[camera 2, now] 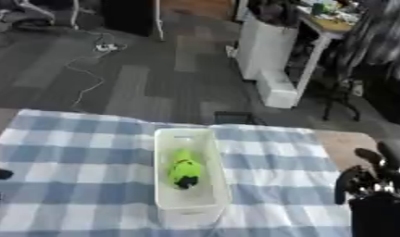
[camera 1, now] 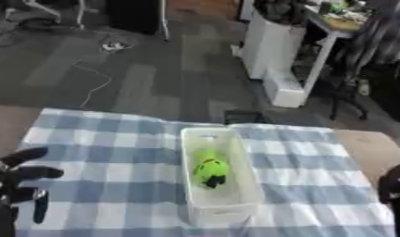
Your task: Pick up objects on the table and place them in the box.
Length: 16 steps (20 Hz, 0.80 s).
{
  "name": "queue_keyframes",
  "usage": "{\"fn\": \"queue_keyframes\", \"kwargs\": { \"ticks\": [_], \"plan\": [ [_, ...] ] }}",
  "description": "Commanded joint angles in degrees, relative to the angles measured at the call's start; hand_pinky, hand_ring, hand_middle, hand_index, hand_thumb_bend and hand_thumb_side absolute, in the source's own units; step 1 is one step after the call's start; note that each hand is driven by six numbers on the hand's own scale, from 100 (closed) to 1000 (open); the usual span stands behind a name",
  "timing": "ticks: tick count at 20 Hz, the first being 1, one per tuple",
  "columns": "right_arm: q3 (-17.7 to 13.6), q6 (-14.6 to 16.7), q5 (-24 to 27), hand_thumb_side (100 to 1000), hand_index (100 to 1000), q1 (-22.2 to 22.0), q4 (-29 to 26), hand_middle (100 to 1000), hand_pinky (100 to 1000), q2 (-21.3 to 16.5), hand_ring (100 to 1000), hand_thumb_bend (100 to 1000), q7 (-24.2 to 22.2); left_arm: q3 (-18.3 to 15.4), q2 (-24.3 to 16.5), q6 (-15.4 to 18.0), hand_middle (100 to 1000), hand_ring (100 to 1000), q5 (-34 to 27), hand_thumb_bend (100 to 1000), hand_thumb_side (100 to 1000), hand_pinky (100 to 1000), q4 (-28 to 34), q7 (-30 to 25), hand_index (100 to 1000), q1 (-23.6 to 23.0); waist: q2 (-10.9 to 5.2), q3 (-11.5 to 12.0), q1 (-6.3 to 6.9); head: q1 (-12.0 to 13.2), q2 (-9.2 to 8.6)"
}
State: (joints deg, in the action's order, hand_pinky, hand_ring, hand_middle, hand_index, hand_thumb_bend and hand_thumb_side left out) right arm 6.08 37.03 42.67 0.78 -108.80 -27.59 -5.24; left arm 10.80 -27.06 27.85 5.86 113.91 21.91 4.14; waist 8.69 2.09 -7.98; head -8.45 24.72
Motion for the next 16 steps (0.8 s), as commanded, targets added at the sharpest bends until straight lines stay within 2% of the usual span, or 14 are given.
{"fn": "queue_keyframes", "kwargs": {
  "ticks": [1,6,7,9,11,13,14,15,16],
  "plan": [
    [0.36,1.03,0.82,985,880,0.23,0.63,713,264,-1.89,508,100,-1.44,0.61,0.44,1.62,753,633,1.58,153,922,100,0.68,1.41,691,-0.24,-0.48,-0.02,0.24,-3.06,-2.85],
    [-0.54,3.05,1.05,988,862,0.32,0.57,707,276,-1.41,508,100,-2.00,0.81,0.64,2.91,752,636,3.00,144,930,100,0.68,3.22,689,-0.49,0.01,-0.18,0.00,-6.23,-6.24],
    [-0.99,3.65,1.11,988,855,0.49,0.20,703,280,-1.19,507,100,-1.91,0.71,0.53,3.58,750,637,3.27,142,933,138,0.68,3.52,688,-0.29,-0.06,-0.20,0.07,-6.55,-6.84],
    [-2.17,5.03,1.50,988,828,1.48,-1.06,685,298,-0.67,502,100,-1.14,0.37,0.05,5.67,741,638,3.64,134,943,320,0.68,4.42,684,0.59,-0.47,-0.18,0.42,-7.33,-7.96],
    [-3.79,6.79,2.02,989,786,4.24,-3.38,659,322,0.03,494,100,0.42,-0.21,-1.29,8.99,726,638,3.56,119,957,479,0.68,5.93,679,3.01,-1.17,-0.11,1.12,-9.72,-9.77],
    [-5.08,8.47,2.17,989,749,8.79,-5.13,631,345,1.48,487,100,2.21,-1.16,-3.12,12.84,709,642,3.08,108,970,582,0.68,7.87,673,7.19,-1.99,0.03,2.02,-12.81,-12.02],
    [-5.36,9.01,2.01,989,749,10.59,-5.44,631,345,2.11,487,100,2.97,-1.62,-3.87,14.35,709,642,2.78,108,970,582,0.68,8.77,673,8.69,-2.10,0.05,2.25,-13.60,-12.71],
    [-5.79,9.72,1.92,985,713,13.32,-5.62,602,370,3.73,479,100,3.81,-2.43,-4.49,16.04,691,643,2.60,113,967,665,0.68,9.71,670,11.20,-2.56,0.06,2.68,-14.51,-13.49],
    [-6.20,10.17,1.78,987,713,16.56,-5.71,601,376,5.90,479,100,4.76,-3.47,-5.15,17.75,688,642,2.32,113,966,675,0.68,10.85,669,14.01,-2.79,0.00,3.00,-15.12,-14.22]
  ]
}}
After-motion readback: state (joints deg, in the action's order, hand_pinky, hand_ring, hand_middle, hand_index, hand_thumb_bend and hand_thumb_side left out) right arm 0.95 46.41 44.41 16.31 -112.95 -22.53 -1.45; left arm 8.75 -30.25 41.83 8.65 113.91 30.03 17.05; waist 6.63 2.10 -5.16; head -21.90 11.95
